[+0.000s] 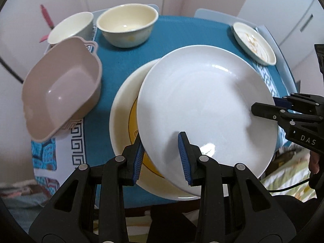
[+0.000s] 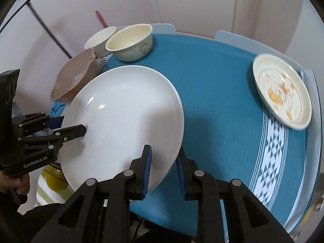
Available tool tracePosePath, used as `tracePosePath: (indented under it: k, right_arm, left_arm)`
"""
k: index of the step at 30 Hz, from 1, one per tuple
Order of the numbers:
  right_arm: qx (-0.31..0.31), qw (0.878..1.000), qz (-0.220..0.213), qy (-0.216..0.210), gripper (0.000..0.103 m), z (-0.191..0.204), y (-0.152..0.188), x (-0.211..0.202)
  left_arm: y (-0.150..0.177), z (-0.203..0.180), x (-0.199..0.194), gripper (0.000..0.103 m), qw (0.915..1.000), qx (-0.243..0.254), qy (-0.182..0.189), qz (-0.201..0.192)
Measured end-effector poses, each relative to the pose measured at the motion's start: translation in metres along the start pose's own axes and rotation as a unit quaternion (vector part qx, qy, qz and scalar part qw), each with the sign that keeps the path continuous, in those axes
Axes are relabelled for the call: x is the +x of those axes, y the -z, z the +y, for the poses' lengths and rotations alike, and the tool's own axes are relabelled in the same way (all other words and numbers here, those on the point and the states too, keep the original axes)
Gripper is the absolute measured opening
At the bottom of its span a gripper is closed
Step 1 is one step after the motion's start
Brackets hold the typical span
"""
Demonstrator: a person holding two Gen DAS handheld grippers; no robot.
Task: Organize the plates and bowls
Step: 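Lift the white plate with both grippers and carry it over the yellow plate, then lower the white plate onto the yellow plate and open both grippers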
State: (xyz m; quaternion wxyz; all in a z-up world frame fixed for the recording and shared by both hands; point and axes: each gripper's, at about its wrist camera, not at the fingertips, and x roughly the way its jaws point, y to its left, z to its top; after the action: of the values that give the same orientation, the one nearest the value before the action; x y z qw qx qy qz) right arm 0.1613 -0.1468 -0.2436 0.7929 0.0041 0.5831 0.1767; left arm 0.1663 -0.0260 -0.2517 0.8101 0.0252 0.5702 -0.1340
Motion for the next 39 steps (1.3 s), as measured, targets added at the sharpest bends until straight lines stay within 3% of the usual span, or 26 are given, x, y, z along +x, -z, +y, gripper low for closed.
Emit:
tracePosePath:
  k: [12,18,24,32,39]
  right_arm:
    - [0.053,0.997,-0.011,0.053,0.022,0.016,0.010,0.010]
    - [0.066,0.996,-0.013,0.063,0.022,0.018,0.017,0.010]
    - [0.071,0.995,-0.012,0.068,0.022,0.020,0.017,0.014]
    - [0.058,0.995,-0.008,0.086,0.022,0.027,0.016,0.019]
    - [0.058,0.993,-0.004,0.102,0.022,0.034,0.013,0.023]
  left_arm:
    - [-0.001,0.009,0.036,0.030,0.9973,0.066,0.002,0.031]
    - [-0.003,0.002,0.039,0.030,0.9952,0.093,-0.015,0.027]
    - [-0.002,-0.013,0.040,0.030,0.9886,0.134,-0.065,0.023]
    - [0.004,-0.030,0.043,0.030,0.9719,0.189,-0.140,0.006]
    - [0.005,-0.028,0.041,0.030,0.9661,0.201,-0.161,-0.002]
